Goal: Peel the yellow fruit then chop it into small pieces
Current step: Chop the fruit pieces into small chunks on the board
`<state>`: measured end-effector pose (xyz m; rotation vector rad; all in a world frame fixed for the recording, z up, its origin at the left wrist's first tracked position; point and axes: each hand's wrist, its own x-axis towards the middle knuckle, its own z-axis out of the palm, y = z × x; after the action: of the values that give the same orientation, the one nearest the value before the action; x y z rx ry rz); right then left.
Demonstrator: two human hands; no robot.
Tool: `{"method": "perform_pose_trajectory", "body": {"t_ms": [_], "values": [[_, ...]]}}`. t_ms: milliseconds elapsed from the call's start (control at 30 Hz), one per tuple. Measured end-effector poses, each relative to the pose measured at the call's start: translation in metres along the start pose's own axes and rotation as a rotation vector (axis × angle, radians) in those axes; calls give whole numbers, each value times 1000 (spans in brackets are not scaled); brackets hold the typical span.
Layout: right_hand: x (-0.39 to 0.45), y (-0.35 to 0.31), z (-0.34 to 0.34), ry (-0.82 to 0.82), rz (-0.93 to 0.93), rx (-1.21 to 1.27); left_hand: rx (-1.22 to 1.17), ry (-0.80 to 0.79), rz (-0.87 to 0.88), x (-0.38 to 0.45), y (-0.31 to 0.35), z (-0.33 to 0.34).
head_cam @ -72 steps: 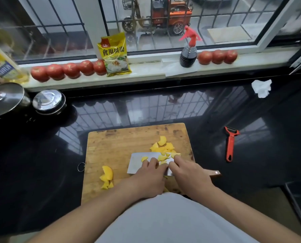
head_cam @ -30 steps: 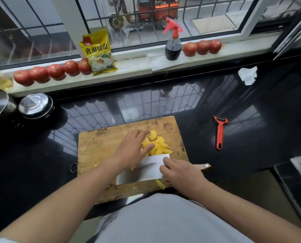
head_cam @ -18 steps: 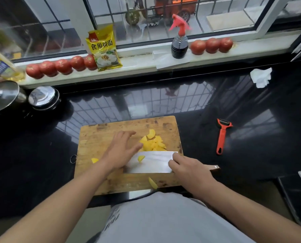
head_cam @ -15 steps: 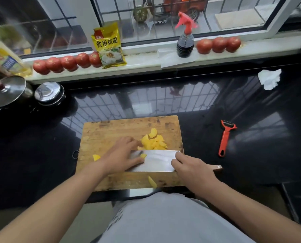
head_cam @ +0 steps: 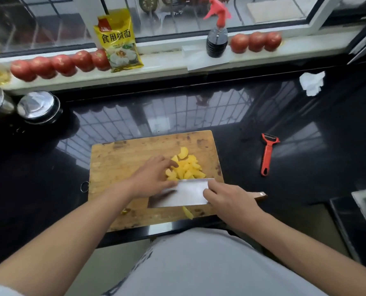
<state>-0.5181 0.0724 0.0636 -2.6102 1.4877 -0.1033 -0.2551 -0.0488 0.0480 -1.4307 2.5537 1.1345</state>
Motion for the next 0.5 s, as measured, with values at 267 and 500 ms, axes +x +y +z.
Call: {"method": "perform_pose_trajectory", "body": {"t_ms": [267, 500], "values": [[-1, -31, -5, 14, 85, -7, 40, 316, -242, 7, -9, 14], [0, -43, -14, -70, 76, -39, 178, 13, -174, -6, -17, 17]]}}
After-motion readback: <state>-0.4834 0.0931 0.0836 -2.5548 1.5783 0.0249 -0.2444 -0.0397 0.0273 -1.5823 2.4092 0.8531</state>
